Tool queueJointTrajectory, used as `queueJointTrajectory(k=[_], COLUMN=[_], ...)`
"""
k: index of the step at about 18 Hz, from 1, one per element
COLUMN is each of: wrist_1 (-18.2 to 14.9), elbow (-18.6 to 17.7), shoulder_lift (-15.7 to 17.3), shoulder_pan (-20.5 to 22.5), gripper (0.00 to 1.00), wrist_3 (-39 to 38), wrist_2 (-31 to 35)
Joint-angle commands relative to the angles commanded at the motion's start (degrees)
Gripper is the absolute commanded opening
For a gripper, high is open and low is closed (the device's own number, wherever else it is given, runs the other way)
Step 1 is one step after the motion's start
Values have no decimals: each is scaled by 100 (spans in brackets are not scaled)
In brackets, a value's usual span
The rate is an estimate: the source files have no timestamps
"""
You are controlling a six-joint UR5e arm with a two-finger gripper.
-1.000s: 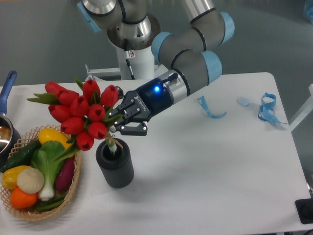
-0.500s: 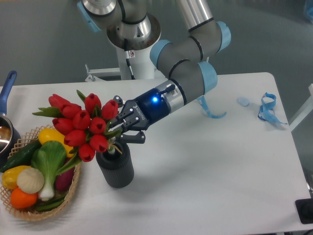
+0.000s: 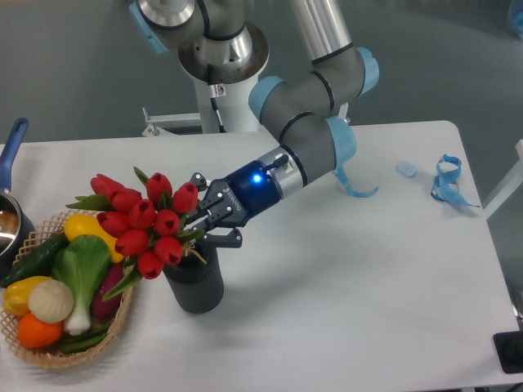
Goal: Insert the flowers into the vase
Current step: 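Push the bouquet further down into the vase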
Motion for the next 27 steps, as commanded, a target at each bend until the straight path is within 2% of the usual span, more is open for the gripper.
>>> queueJointTrajectory(k=[4, 11, 14, 16, 24, 26, 27], wrist_1=[0, 0, 0, 0, 0, 0, 0], elbow=[-158, -167, -158, -158, -185, -185, -193], shoulder_lift=[-26, -132, -149, -149, -141, -132, -114], shoulder_pan=[17, 17, 44, 44, 79, 88, 97], gripper=[15, 19, 28, 39, 53, 66, 79], wrist_3=[228, 308, 352, 431, 484, 484, 519], wrist_2=[0, 35, 35, 35, 131, 149, 236])
